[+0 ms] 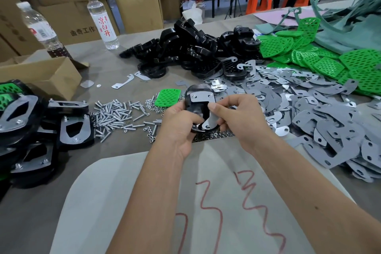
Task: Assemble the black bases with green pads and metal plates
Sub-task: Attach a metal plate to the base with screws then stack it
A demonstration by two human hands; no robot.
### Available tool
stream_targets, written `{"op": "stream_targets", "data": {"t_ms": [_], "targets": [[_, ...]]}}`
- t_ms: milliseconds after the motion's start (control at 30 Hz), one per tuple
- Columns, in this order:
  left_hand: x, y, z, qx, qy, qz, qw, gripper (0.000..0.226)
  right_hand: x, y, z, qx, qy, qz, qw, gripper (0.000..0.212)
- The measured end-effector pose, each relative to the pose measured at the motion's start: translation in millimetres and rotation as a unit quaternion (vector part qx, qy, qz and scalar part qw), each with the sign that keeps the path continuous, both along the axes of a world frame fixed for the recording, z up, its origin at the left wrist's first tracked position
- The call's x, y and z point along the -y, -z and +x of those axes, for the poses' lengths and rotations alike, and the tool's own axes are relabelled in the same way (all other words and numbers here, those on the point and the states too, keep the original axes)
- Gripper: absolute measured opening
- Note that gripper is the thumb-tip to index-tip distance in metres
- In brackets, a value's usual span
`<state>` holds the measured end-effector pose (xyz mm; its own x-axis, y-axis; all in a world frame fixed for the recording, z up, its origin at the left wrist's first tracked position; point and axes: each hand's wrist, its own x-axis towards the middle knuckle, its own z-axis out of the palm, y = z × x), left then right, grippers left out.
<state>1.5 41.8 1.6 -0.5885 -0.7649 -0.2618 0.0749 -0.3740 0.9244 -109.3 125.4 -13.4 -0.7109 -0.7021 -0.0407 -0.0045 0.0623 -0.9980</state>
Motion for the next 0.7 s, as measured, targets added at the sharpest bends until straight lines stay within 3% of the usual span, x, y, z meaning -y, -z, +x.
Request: {"op": "stream_targets", "data": {"t_ms": [100, 300, 700], "targets": [[-2, -1, -1, 0.028, 0.015, -0.027, 0.999, 0.049, -2, -1, -4, 0.029, -0.007, 0.002, 1.000, 0.022], [-5, 0, 0, 0.115, -0.017, -0.165, 0.979, 0.033, -2, -5, -8, 0.037, -0.008, -0.017, 0.999, 0.022], [6, -2, 11, 0.116, 0.076, -0.144, 0.980, 0.032, -6, -3, -7, 0.041, -0.030, 0.000, 0.999, 0.024]]}}
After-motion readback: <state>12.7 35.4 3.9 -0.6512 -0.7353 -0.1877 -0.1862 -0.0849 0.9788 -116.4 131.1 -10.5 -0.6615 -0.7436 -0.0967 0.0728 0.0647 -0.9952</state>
